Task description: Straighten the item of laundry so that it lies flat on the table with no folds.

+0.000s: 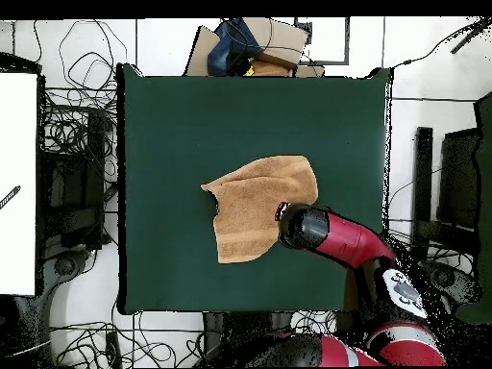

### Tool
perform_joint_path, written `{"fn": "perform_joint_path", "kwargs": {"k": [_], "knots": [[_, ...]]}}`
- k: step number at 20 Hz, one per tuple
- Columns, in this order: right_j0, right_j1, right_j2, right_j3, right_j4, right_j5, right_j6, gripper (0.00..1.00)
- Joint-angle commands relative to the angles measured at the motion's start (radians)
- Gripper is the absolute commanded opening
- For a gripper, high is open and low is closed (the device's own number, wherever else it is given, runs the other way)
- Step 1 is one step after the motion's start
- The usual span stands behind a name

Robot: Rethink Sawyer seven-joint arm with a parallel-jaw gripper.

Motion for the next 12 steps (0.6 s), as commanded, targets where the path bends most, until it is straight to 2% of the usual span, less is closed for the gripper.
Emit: {"fn": "perform_joint_path", "kwargs": {"k": [1, 6, 12], "knots": [[0.031, -0.037, 0.013, -0.01, 0.043, 0.022, 0.179, 0.0], [0.036, -0.058, 0.01, 0.021, 0.048, -0.013, 0.201, 0.0], [0.04, -0.103, 0.008, 0.037, 0.051, 0.003, 0.195, 0.0]]}}
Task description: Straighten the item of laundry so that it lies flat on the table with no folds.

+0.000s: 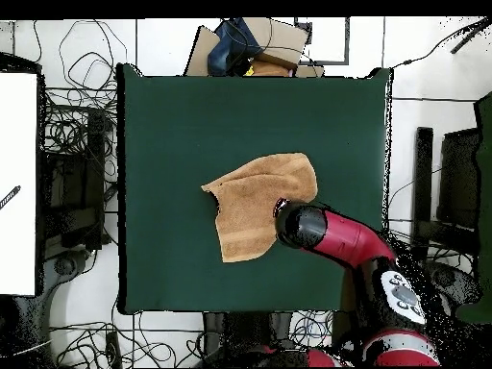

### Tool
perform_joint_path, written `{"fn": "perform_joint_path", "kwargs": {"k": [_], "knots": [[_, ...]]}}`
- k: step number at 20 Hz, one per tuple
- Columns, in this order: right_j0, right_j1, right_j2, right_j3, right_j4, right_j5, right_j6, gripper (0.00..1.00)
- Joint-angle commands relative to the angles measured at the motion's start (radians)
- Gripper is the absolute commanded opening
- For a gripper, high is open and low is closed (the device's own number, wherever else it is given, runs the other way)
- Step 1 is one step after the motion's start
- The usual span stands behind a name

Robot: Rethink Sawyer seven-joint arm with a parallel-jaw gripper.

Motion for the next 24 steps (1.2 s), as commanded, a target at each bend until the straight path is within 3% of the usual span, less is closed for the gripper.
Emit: {"fn": "perform_joint_path", "kwargs": {"k": [1, 10, 24], "knots": [[0.017, -0.063, 0.011, 0.031, 0.047, -0.003, 0.197, 0.0], [0.002, -0.09, 0.002, 0.007, 0.043, 0.071, 0.158, 0.0], [-0.013, -0.109, -0.009, 0.06, 0.048, 0.026, 0.187, 0.0]]}}
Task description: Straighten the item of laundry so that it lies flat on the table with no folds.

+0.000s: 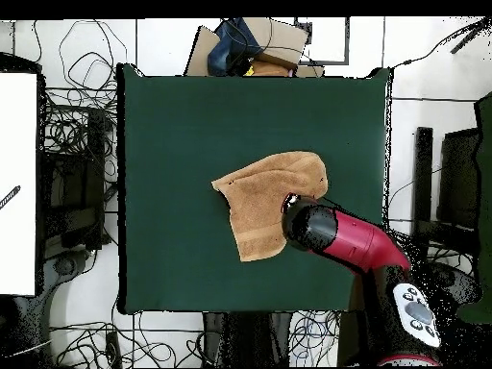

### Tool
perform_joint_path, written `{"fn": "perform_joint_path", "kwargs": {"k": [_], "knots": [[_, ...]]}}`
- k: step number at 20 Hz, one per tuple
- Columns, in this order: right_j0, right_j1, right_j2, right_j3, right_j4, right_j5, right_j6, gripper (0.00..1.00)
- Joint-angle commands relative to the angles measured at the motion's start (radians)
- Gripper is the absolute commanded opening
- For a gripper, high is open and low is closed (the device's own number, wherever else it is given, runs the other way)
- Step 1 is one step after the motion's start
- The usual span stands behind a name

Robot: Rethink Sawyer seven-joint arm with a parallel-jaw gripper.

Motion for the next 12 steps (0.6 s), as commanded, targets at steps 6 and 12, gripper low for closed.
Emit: {"fn": "perform_joint_path", "kwargs": {"k": [6, 12], "knots": [[-0.001, -0.048, -0.003, 0.092, 0.043, 0.001, 0.203, 0.0], [0.011, -0.063, -0.004, 0.098, 0.062, 0.021, 0.212, 0.0]]}}
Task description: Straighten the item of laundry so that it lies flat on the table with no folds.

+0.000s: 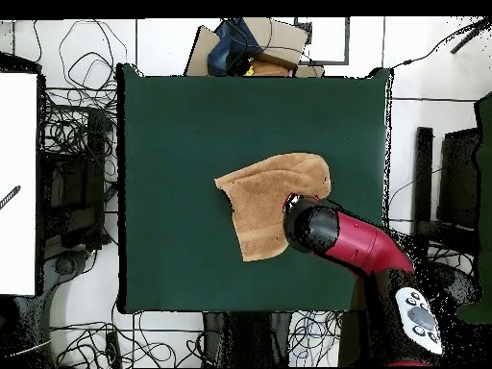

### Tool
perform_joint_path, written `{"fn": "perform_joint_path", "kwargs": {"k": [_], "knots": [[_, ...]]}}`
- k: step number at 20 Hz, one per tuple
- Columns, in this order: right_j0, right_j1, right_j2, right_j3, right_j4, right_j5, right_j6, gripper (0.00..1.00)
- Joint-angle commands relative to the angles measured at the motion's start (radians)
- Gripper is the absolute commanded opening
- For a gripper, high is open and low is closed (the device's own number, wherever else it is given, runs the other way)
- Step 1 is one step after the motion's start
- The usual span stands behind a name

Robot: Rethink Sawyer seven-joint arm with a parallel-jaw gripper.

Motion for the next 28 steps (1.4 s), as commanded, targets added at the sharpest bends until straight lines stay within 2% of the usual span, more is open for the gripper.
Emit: {"fn": "perform_joint_path", "kwargs": {"k": [1, 17, 28], "knots": [[0.013, -0.047, 0.002, 0.092, 0.056, 0.024, 0.213, 0.0], [0.047, -0.051, -0.034, 0.1, 0.082, 0.013, 0.222, 0.0], [0.029, -0.052, -0.025, 0.12, 0.09, -0.022, 0.218, 0.0]]}}
